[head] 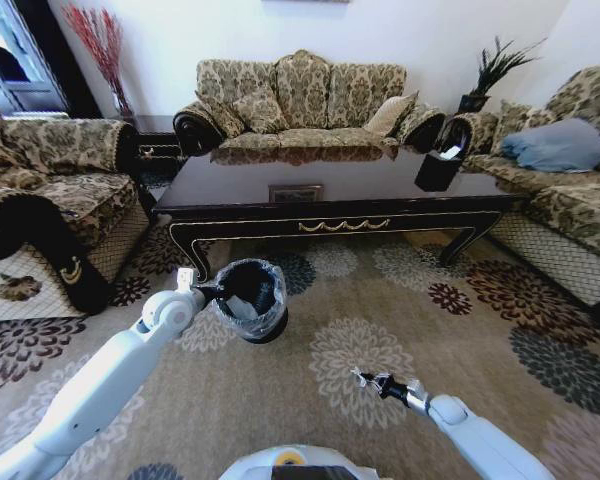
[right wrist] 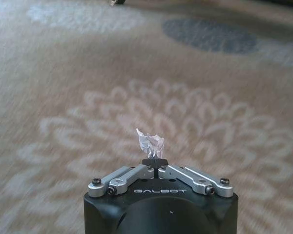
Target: Move to the front of the table and pick up the trash from the floor, then place it into the trash bin.
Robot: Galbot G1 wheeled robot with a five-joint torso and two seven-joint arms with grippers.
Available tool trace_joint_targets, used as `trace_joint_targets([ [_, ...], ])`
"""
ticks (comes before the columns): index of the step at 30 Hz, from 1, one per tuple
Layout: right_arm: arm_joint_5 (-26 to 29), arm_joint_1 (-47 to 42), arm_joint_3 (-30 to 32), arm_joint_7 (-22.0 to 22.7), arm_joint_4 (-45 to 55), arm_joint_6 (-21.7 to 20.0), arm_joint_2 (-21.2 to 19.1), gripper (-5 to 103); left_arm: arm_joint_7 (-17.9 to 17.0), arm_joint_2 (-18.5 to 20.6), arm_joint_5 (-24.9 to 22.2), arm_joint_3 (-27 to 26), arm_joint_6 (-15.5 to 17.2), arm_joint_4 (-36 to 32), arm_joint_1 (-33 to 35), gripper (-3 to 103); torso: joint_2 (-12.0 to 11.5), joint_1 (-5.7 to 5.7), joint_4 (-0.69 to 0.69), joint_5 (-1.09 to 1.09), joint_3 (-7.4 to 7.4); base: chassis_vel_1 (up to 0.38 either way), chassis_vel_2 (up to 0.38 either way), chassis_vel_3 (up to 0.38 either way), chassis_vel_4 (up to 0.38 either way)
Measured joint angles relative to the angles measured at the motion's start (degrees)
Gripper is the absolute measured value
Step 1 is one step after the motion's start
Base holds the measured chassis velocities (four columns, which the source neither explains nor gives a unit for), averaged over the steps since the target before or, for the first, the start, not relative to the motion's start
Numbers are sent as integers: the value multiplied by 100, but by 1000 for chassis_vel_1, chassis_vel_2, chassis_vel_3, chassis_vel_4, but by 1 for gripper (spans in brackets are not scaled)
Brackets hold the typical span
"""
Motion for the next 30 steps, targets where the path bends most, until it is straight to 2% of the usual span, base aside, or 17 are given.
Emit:
trace_joint_targets([
  [7, 612, 148, 270, -10, 683, 12, -51, 0, -1, -37, 24, 9, 0, -7, 60, 2, 0, 0, 2, 0, 0, 0, 0, 0, 0],
  [13, 1424, 568, 214, 132, 1824, -228, -321, 0, -9, -100, 33, 98, 0, -36, 65, 2, 0, 0, 2, -2, 0, 0, 0, 0, 0],
  [20, 1930, 892, 152, 154, 2274, -326, -470, 0, -32, -93, 14, 178, 0, -51, 59, 2, 0, 0, 2, -2, 0, 0, 0, 0, 0],
  [22, 2532, 977, 21, 152, 2453, -228, -534, 0, -42, -79, -39, 216, 0, -107, 61, 2, 0, 0, -1, 0, 0, 0, 0, 0, 0],
  [23, 2532, 977, 21, 152, 2453, -228, -534, 0, -42, -79, -39, 216, 0, -107, 61, 2, 0, 0, -1, 0, 0, 0, 0, 0, 0],
  [25, 2997, 1079, -123, 141, 2626, -81, -551, 0, -56, -83, -97, 267, 0, -151, 44, 2, 0, 0, 0, 0, 0, 0, 0, 0, 0],
  [30, 3400, 1477, -565, 194, 2981, 74, -507, 0, -86, -222, -126, 426, -1, -97, -70, 2, 0, 0, 1, 0, -1, 0, 0, 0, 0],
])
